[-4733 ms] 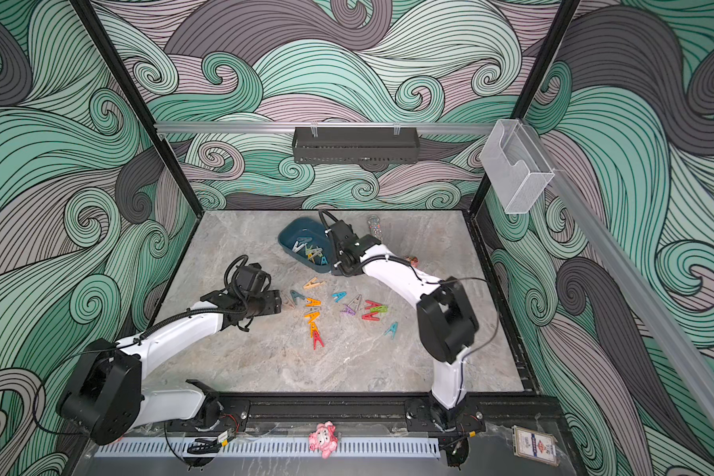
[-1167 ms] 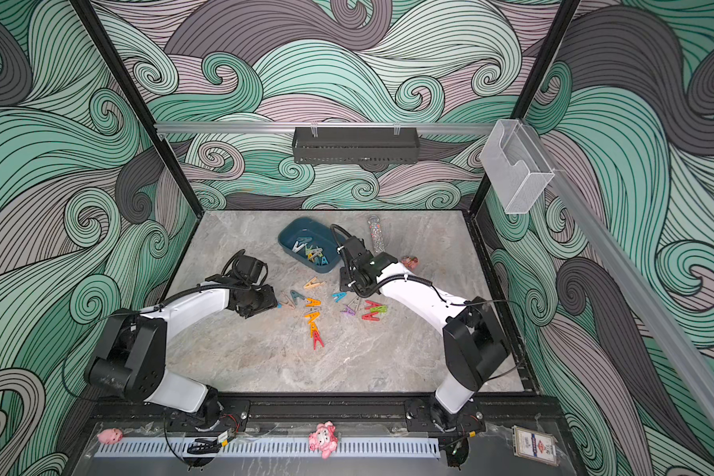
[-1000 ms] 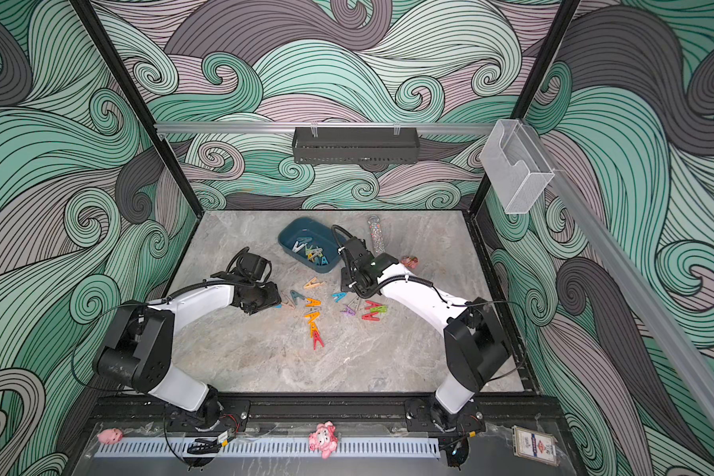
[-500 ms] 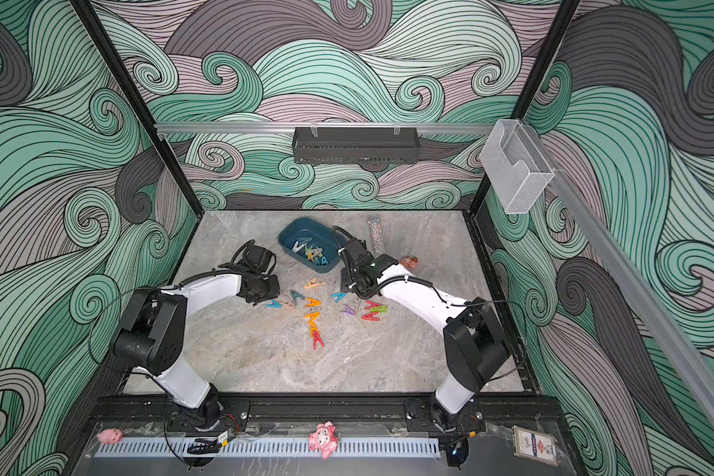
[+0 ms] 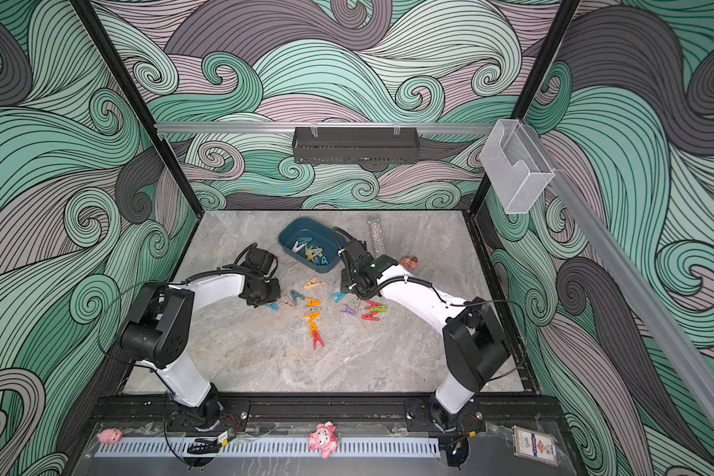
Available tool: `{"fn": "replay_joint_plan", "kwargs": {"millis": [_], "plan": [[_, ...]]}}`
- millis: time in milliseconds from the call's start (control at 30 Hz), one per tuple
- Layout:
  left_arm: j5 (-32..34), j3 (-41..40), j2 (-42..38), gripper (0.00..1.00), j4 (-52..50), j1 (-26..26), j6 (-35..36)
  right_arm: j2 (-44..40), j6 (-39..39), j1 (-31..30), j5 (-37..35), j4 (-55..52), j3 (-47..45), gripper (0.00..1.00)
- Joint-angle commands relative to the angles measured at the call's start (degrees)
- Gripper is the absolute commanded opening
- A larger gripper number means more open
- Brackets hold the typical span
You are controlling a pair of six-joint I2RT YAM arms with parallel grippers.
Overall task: Put the clothespins into the storage box
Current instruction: Pick up the clothespin from the center of the board.
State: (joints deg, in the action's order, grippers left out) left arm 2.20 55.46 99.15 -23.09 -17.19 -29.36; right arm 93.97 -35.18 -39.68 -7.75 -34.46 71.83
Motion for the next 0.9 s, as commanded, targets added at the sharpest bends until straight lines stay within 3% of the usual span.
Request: {"fn": "replay_joint_plan", "kwargs": {"millis": [0,400,667,867], "plan": [[-0.52,0.08,1.93,0.17,-1.17,-0.35,0.35,-1.14,-1.12,-0.33,-1.48,-0.09,-0.18,0.58],[-1.32,0.29,-1.82,0.0,-2.22,-0.35,0.54,-0.4,-1.3,-0.4,-1.3,0.04,-0.1,0.58],[0.04,3.47,-5.33,0.0,-5.54,0.08,1.1,-0.6,-1.21,-0.42,-1.48,-0.02,-0.48,0.58],[-0.37,12.94,-2.06,0.0,-7.28,0.41,3.31,-0.7,-0.94,-0.36,-2.1,-0.15,-0.98,0.58]]}}
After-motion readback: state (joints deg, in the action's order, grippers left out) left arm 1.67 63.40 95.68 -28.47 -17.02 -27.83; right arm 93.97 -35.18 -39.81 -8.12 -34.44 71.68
